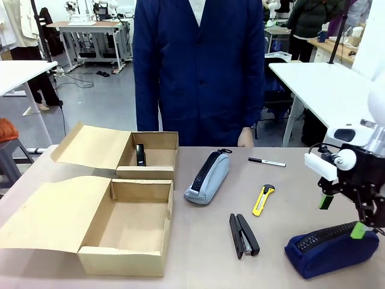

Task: Place items inside the box.
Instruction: Pick up a Pencil pouch or Stapler and place it inside the Mailer Box closest to the robot.

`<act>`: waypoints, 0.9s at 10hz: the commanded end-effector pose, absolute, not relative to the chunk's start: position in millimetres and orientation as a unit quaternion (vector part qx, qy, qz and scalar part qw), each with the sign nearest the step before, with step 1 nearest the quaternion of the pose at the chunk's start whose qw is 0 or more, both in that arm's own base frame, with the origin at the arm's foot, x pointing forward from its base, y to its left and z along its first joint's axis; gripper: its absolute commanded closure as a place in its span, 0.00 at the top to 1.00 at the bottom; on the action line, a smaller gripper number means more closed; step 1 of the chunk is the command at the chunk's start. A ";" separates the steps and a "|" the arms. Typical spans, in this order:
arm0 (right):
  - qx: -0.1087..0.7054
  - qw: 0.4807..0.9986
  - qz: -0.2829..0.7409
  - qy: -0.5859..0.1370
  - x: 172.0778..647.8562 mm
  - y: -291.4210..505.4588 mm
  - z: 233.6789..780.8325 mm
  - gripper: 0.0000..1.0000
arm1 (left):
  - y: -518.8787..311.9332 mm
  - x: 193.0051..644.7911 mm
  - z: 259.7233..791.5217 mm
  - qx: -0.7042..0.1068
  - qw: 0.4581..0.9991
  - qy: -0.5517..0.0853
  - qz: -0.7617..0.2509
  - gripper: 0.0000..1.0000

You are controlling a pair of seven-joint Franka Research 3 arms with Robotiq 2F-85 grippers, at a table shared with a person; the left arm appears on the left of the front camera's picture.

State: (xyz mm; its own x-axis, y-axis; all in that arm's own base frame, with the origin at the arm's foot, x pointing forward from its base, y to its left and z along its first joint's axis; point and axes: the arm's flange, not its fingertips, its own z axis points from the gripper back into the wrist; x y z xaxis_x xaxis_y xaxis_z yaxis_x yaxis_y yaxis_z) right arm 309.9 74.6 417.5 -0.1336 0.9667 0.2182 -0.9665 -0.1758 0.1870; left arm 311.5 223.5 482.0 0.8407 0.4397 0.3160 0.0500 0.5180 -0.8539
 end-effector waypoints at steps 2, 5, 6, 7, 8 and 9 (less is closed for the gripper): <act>0.091 0.680 0.727 0.027 270.3 62.2 341.4 1.00 | 223.0 309.4 482.5 -0.479 0.830 -0.263 0.107 1.00; 0.063 0.700 0.707 0.078 257.0 57.9 294.4 1.00 | 223.0 309.4 482.5 -0.479 0.830 -0.263 0.107 1.00; 0.058 0.706 0.701 0.079 253.3 55.3 289.2 1.00 | 223.0 309.4 482.5 -0.479 0.830 -0.263 0.107 1.00; 0.038 0.715 0.693 0.086 250.9 52.4 284.3 1.00 | 223.0 309.4 482.5 -0.479 0.830 -0.263 0.107 1.00; 0.043 0.716 0.691 0.094 247.1 49.7 278.3 1.00 | 223.0 309.4 482.5 -0.479 0.830 -0.263 0.107 1.00; 0.048 0.715 0.691 0.099 244.6 48.9 275.4 1.00 | 223.0 309.4 482.5 -0.479 0.830 -0.263 0.107 1.00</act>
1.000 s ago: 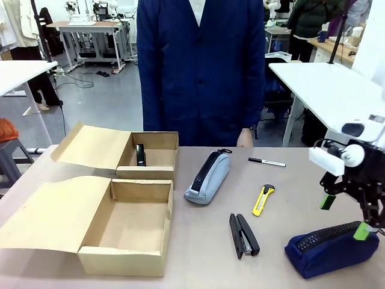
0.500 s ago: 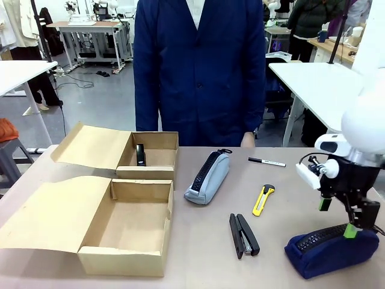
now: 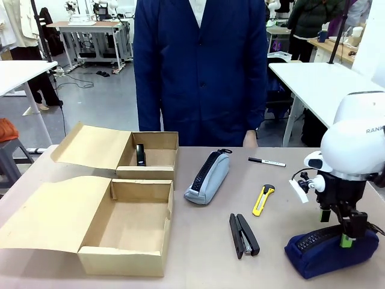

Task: Place items inside the box.
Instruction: Pick up a Pencil pouch or Stapler and place it inside the Mailer Box closest to the robot.

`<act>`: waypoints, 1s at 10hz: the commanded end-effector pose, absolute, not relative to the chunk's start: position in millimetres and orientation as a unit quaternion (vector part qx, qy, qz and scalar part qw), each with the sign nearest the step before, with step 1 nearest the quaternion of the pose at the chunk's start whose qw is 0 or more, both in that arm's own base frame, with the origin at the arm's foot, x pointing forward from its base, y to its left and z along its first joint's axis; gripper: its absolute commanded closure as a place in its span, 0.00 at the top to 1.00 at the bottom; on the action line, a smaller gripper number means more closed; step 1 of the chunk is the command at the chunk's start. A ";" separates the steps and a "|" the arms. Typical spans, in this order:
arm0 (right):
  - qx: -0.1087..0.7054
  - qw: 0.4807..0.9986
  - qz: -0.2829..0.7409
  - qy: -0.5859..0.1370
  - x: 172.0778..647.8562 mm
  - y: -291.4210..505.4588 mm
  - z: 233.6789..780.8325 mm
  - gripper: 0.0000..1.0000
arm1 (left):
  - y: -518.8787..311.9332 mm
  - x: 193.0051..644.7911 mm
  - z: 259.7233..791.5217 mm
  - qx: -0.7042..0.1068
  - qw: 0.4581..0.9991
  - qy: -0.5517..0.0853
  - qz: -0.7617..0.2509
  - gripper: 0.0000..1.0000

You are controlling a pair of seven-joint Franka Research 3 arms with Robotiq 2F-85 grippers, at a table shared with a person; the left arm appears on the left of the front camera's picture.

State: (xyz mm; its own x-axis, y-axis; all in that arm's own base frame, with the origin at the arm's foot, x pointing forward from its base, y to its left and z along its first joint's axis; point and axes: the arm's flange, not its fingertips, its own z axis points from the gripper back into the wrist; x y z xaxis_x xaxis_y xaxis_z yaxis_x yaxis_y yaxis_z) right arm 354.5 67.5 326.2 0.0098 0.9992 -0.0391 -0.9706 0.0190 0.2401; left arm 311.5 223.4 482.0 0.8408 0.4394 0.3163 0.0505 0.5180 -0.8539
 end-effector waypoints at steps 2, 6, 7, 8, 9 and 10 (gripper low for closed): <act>0.066 0.717 0.686 0.101 243.0 49.0 278.8 1.00 | 223.0 309.4 482.5 -0.479 0.830 -0.263 0.107 1.00; 0.084 0.737 0.664 0.090 241.9 47.0 284.1 0.00 | 223.0 309.4 482.5 -0.479 0.830 -0.263 0.107 1.00; 0.084 0.740 0.662 0.080 240.9 47.0 288.9 0.25 | 223.0 309.4 482.5 -0.479 0.830 -0.263 0.107 1.00; 0.083 0.742 0.661 0.080 240.1 47.3 291.8 0.00 | 223.0 309.4 482.5 -0.479 0.830 -0.263 0.107 1.00; 0.084 0.740 0.662 0.082 239.4 47.7 294.0 0.00 | 223.0 309.4 482.5 -0.479 0.830 -0.263 0.107 1.00; 0.082 0.740 0.662 0.085 239.0 48.6 295.3 0.00 | 223.0 309.4 482.5 -0.479 0.830 -0.263 0.107 1.00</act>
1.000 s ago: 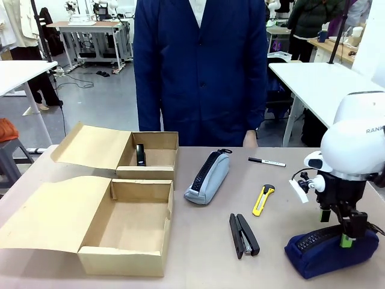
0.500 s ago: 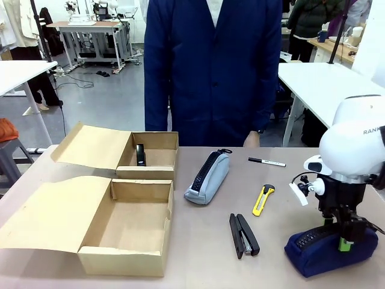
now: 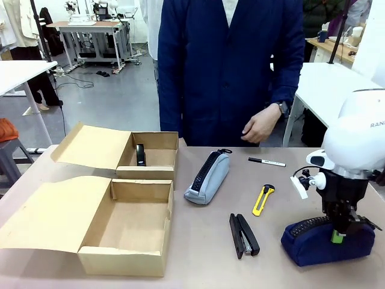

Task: Place items inside the box.
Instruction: Pick up a Pencil pouch or Stapler and place it inside the Mailer Box closest to the robot.

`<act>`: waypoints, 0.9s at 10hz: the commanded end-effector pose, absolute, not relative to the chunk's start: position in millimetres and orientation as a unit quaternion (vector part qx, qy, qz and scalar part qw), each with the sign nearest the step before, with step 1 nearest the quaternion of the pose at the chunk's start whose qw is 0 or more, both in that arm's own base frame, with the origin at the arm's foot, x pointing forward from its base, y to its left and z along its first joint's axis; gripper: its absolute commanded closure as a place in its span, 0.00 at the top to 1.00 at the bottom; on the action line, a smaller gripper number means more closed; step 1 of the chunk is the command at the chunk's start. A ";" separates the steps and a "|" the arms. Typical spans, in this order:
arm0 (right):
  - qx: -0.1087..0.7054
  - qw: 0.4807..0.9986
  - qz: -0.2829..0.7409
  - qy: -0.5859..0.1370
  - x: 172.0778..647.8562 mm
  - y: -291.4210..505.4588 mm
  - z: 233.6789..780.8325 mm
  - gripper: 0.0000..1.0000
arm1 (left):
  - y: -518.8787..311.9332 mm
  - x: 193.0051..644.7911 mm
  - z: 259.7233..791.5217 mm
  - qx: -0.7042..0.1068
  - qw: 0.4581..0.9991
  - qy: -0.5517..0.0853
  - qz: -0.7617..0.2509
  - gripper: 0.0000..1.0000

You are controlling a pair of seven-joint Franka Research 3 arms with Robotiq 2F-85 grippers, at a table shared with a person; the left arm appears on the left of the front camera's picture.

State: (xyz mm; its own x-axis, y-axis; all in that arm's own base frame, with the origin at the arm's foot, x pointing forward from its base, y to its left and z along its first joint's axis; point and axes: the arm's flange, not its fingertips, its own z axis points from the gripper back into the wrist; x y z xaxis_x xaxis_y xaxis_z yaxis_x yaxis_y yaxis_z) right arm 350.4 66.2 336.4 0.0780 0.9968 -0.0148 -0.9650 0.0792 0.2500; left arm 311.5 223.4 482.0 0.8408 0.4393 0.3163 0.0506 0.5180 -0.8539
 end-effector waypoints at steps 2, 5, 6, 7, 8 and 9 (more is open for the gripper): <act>0.087 0.736 0.666 0.087 237.2 49.7 299.6 0.00 | 223.0 309.4 482.5 -0.479 0.830 -0.263 0.107 1.00; 0.106 0.775 0.619 0.074 231.0 46.1 323.7 0.00 | 223.0 309.4 482.5 -0.479 0.830 -0.263 0.107 1.00; 0.108 0.812 0.570 0.066 224.3 37.8 349.8 0.00 | 223.0 309.4 482.5 -0.479 0.830 -0.263 0.107 1.00; 0.145 0.841 0.520 0.035 207.5 23.8 392.3 0.00 | 223.0 309.4 482.5 -0.479 0.830 -0.263 0.107 1.00; 0.130 0.881 0.455 0.008 189.7 7.3 427.6 0.00 | 223.0 309.4 482.5 -0.479 0.830 -0.263 0.107 1.00; 0.131 0.912 0.389 0.001 176.7 -8.0 447.6 0.00 | 223.0 309.4 482.5 -0.479 0.830 -0.263 0.107 1.00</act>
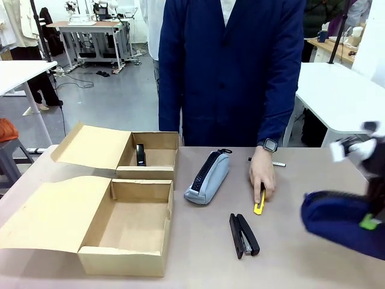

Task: Place items inside the box.
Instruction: Pick up a Pencil pouch or Stapler and place it inside the Mailer Box closest to the robot.

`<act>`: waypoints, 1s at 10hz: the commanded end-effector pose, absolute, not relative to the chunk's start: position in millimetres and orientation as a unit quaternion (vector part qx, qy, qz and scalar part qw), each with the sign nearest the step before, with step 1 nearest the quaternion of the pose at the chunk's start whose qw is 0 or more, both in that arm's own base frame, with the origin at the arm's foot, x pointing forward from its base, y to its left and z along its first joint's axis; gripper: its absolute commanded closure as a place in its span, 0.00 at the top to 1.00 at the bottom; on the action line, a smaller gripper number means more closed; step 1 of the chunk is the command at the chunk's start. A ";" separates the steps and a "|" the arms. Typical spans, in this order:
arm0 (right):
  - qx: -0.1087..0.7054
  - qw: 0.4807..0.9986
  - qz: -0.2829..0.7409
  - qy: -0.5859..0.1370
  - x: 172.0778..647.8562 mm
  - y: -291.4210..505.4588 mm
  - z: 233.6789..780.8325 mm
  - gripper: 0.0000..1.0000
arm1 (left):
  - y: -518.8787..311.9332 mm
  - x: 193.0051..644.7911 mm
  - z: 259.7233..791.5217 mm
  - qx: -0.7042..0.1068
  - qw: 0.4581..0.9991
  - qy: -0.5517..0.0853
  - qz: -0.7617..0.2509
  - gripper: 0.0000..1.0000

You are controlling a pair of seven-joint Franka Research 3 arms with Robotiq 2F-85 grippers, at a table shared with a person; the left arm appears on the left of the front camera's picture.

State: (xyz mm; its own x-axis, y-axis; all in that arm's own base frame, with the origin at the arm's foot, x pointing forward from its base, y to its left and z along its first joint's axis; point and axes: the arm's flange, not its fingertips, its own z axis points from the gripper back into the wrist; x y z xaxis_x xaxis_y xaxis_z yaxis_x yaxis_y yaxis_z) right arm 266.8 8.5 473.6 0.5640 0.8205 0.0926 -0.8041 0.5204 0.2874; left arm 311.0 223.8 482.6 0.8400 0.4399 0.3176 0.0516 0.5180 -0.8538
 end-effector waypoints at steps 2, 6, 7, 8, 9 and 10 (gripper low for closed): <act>0.146 0.960 0.238 0.026 171.7 -39.1 444.9 0.00 | 223.0 309.4 482.5 -0.479 0.830 -0.263 0.107 1.00; 0.150 0.909 0.389 0.005 233.1 -16.9 502.4 0.00 | 223.0 309.4 482.5 -0.479 0.830 -0.263 0.107 1.00; 0.150 0.909 0.389 0.005 233.1 -16.9 502.4 0.00 | 223.0 309.4 482.5 -0.479 0.830 -0.263 0.107 1.00; 0.142 0.914 0.380 0.013 227.2 -10.0 505.2 0.07 | 223.0 309.4 482.5 -0.479 0.830 -0.263 0.107 1.00; 0.173 0.919 0.355 0.009 237.1 6.3 505.9 0.07 | 223.0 309.4 482.5 -0.479 0.830 -0.263 0.107 1.00; 0.192 0.933 0.303 0.023 251.2 46.6 515.6 0.07 | 223.0 309.4 482.5 -0.479 0.830 -0.263 0.107 1.00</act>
